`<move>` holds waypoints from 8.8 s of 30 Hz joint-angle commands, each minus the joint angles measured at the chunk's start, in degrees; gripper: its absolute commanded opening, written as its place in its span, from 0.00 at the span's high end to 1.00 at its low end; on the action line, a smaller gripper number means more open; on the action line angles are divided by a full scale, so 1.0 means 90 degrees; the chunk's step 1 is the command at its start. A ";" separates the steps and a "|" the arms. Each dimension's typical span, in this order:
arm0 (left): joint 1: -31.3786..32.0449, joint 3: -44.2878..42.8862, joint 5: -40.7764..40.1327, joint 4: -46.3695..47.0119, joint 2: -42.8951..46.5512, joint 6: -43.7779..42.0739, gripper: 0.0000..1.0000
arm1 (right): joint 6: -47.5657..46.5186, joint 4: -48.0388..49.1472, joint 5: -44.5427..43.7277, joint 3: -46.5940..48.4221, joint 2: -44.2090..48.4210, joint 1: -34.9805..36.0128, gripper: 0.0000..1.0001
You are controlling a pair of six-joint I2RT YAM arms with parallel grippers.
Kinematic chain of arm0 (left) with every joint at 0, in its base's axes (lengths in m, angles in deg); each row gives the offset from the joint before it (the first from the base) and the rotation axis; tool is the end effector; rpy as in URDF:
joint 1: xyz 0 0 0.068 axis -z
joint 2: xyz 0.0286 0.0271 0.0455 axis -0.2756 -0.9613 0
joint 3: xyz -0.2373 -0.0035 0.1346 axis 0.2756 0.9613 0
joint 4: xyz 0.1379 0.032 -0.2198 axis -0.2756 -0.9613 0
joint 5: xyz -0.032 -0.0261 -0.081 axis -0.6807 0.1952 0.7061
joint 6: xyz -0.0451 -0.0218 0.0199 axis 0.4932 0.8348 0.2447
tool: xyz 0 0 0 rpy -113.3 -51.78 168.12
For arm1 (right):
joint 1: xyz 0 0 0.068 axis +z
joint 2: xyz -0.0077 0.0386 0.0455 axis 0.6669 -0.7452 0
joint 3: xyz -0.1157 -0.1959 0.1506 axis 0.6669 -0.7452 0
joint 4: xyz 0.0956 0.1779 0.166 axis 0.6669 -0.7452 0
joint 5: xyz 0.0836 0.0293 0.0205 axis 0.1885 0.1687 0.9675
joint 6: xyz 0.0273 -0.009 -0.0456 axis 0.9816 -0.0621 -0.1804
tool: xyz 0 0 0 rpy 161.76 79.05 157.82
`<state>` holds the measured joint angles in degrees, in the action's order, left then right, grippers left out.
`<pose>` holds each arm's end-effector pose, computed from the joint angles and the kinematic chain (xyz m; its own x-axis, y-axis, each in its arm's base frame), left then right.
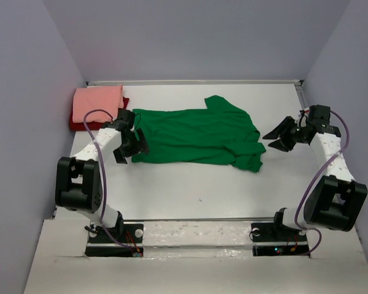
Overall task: Fold and stack the t-shirts
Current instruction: Fold the flattened tshirt in 1/3 of the way, then grap the side of the flattened tshirt furthest away from the robot with both arms
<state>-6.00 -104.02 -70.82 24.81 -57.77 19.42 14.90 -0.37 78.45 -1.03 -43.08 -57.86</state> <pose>0.3008 -0.0524 0.2165 -0.8638 -0.3055 -0.4006 -0.2507 0.9504 -0.1842 0.2645 -0.0553 0.2698 -0.7455 0.6294 -0.2192 0.3563 0.6543 0.6670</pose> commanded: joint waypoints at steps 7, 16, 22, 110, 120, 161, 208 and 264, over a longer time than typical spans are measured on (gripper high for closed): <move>-0.0017 0.0498 0.0262 0.0443 -0.0389 0.0234 0.06 | 0.0136 0.0076 0.0855 0.0675 0.0174 -0.0269 0.50; -0.0017 0.0215 0.0272 0.0552 -0.0703 0.0215 0.09 | -0.0011 0.0262 0.0964 -0.0067 0.0468 -0.0269 0.51; -0.0008 0.0117 0.0184 0.0512 -0.0741 0.0205 0.11 | 0.0038 0.0311 0.1012 -0.0506 0.0673 -0.0201 0.51; -0.0008 -0.0156 0.0916 0.0415 -0.0254 -0.0020 1.00 | 0.0067 -0.0002 -0.2093 -0.0820 -0.0909 0.1859 0.57; -0.0008 -0.0176 0.0975 0.0473 -0.0351 -0.0039 1.00 | 0.0135 -0.0665 -0.2941 -0.0302 -0.0898 0.1859 0.56; -0.0642 0.0488 -0.0060 -0.0591 0.0889 0.0313 1.00 | 0.1972 -0.1622 -0.3978 -0.0029 -0.0772 0.1733 1.00; -0.0301 0.1310 -0.0087 -0.1245 0.2422 0.1493 0.08 | 0.0440 -0.1965 -0.2934 0.0605 -0.0303 0.1078 0.29; -0.0037 -0.4102 0.0291 -0.0289 -0.1865 -0.0850 0.57 | -0.1329 -0.1565 -0.1283 0.5480 -0.4767 0.2582 1.00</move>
<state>-6.00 -142.80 -68.11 22.08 -75.45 13.84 3.84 -18.32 63.46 50.38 -90.10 -34.60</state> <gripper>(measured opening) 0.429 0.011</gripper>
